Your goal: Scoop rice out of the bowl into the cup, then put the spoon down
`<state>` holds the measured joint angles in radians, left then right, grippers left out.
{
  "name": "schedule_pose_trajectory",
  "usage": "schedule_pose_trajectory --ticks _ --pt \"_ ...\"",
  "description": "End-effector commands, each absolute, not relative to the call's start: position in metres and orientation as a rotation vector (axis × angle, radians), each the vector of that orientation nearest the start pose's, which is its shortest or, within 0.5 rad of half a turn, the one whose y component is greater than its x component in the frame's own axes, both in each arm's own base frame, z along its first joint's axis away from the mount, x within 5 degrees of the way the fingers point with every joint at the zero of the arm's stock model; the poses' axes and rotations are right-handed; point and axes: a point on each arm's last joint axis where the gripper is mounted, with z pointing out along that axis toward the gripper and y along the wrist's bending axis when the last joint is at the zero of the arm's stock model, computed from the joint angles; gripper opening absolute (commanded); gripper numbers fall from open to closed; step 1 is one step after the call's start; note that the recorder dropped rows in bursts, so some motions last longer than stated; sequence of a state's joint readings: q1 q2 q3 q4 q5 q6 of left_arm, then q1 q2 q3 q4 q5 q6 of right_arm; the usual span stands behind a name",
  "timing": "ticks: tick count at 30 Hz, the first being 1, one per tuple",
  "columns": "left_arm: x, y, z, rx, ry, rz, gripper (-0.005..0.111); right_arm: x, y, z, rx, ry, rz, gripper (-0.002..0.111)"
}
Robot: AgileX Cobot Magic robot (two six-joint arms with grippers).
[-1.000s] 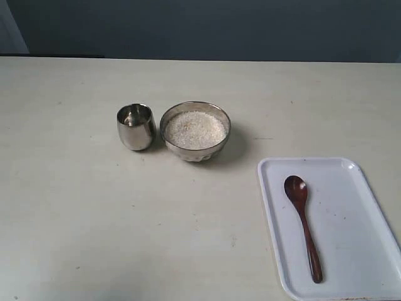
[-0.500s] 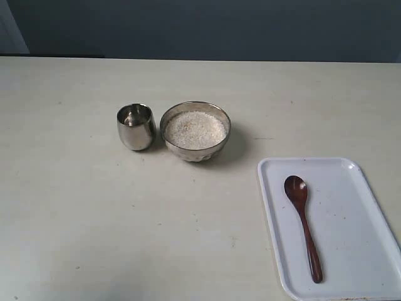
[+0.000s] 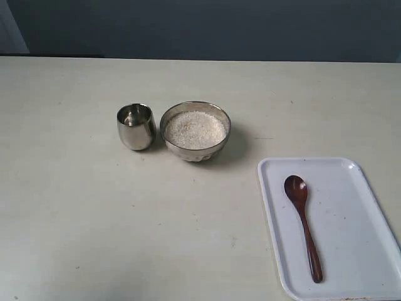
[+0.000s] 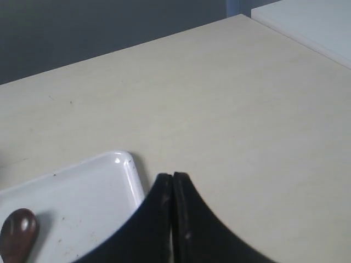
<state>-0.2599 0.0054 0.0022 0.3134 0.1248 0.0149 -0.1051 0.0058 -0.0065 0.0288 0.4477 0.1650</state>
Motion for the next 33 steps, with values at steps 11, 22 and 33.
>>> schedule_pose_trajectory --ticks 11,22,33 --pt "0.0554 -0.0111 0.2025 0.428 1.543 0.076 0.000 0.0524 -0.0061 0.1795 0.178 1.850 -0.040 -0.001" --pt "0.0554 -0.0111 0.2025 0.428 1.543 0.076 0.000 0.0528 -0.0062 0.1808 0.177 1.834 -0.041 -0.001" --pt "0.0554 -0.0111 0.2025 0.428 1.543 0.076 0.000 0.0527 -0.0061 0.1805 0.177 1.838 -0.041 -0.001"
